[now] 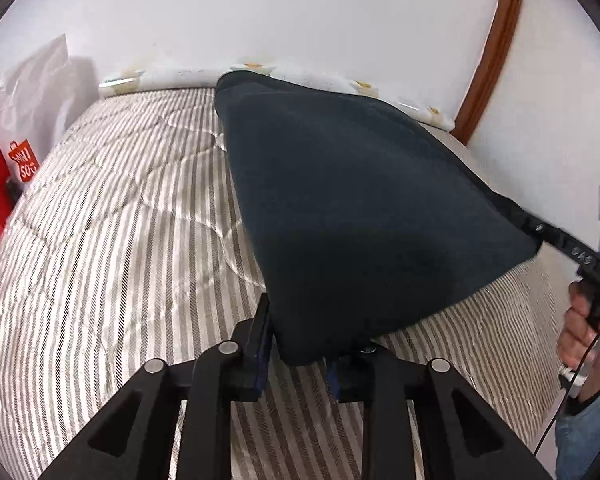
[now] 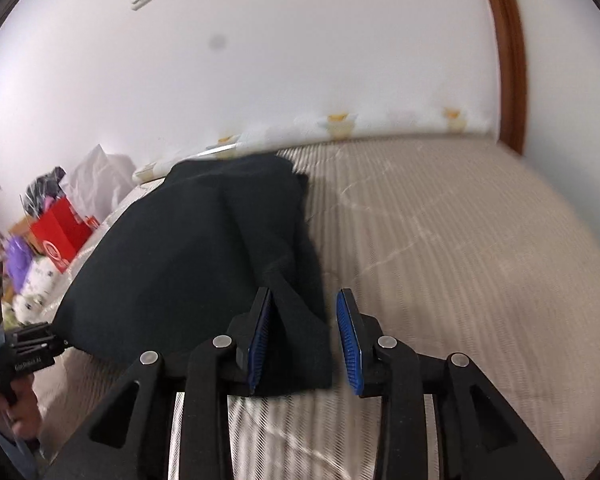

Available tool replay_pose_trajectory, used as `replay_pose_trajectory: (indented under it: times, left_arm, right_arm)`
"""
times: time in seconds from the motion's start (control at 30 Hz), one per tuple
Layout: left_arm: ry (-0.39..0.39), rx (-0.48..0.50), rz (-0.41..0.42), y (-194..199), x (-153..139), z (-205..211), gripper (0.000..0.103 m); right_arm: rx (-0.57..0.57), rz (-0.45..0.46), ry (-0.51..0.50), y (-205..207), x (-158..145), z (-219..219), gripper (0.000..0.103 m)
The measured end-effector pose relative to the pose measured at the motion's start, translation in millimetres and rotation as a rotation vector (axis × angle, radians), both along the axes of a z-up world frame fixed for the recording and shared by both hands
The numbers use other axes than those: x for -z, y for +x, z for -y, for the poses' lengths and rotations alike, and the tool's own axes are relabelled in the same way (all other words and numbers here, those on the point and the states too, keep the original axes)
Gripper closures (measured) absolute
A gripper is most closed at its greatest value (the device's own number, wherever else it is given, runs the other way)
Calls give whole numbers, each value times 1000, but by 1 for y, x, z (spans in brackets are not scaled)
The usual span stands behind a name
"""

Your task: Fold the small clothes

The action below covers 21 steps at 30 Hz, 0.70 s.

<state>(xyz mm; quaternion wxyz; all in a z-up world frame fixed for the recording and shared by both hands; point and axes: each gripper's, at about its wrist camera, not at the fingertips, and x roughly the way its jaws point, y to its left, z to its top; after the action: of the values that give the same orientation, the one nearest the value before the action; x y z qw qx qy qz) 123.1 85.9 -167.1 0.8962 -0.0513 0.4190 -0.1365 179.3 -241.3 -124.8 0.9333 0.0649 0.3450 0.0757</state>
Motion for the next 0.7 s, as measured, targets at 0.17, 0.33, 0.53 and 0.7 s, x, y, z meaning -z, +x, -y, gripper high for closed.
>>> replay_pose_trajectory:
  times: [0.17, 0.33, 0.53, 0.7]
  left_arm:
    - [-53, 40, -8, -21, -4, -1, 71]
    - [-82, 78, 83, -52, -26, -3, 65]
    - [-97, 56, 125, -32, -48, -10, 65]
    - [20, -6, 69, 0, -26, 0, 62]
  right_arm:
    - [-13, 76, -1, -9, -22, -2, 70]
    - [-16, 37, -35, 8, 6, -16, 90]
    - [56, -72, -111, 6, 26, 1, 91]
    - [25, -27, -59, 7, -7, 5, 89]
